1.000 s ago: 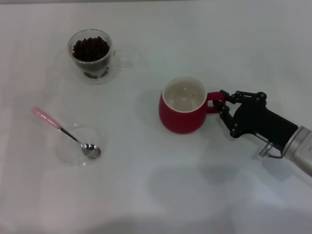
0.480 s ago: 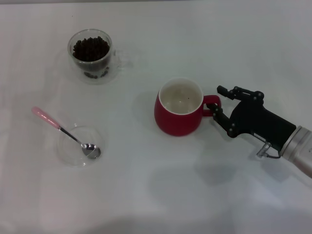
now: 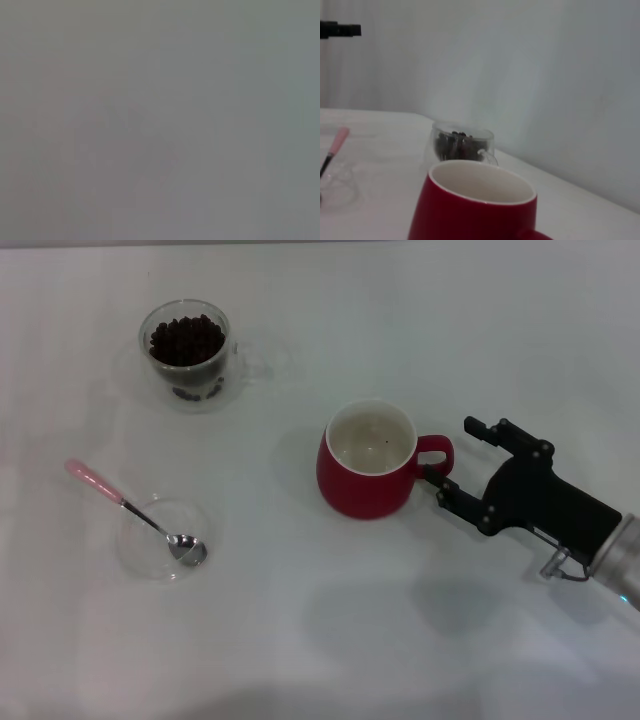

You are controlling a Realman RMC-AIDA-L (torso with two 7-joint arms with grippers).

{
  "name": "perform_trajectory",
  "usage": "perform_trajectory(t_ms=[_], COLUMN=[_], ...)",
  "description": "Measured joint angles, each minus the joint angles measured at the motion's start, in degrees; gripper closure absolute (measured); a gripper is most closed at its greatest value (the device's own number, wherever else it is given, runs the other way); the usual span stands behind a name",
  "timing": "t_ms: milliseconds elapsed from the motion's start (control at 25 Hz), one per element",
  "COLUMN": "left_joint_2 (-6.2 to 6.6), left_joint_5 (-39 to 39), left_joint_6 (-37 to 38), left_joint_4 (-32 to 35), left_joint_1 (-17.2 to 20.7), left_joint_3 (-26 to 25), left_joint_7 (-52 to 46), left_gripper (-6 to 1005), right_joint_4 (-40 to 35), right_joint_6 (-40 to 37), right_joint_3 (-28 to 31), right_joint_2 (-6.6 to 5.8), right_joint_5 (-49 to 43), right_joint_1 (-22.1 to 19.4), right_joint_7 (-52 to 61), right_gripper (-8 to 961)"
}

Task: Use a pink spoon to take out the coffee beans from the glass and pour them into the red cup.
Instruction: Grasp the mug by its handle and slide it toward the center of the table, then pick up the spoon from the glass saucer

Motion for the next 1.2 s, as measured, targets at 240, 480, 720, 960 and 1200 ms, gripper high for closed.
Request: perform_trajectory(t_ms=[240, 480, 720, 960, 1200], left_joint_2=[0.06, 0.05, -0.2, -0.33, -0.36], left_joint_5=[0.0, 0.2, 2.6, 7.5, 10.3], left_joint_6=[0.3, 0.5, 2.6, 7.0, 11.2], left_joint_4=[0.0, 0.1, -0.6, -3.6, -8.1], left_joint_1=[0.3, 0.3, 0.9, 2.8, 5.7], left_joint_3=[0.0, 0.0, 0.1, 0.1, 2.2], left_joint_7=[0.0, -0.3, -2.0, -5.8, -9.1], left_gripper=[115, 116, 116, 115, 116], right_joint_4=[2.2, 9.2, 16.2, 17.0, 17.9], right_joint_6=[-6.5, -17.9, -33.8, -37.2, -37.1], right_joint_3=[0.2, 0.4, 0.4, 0.4, 0.4], right_joint_2=[-0.2, -0.12, -0.03, -0.14, -0.69], right_joint_5=[0.2, 2.7, 15.7, 22.9, 29.3], right_joint_1=[-2.2, -3.0, -4.2, -3.6, -0.3], right_joint_7=[-0.3, -0.3, 0.1, -0.2, -0.7], right_gripper=[211, 216, 218, 217, 218])
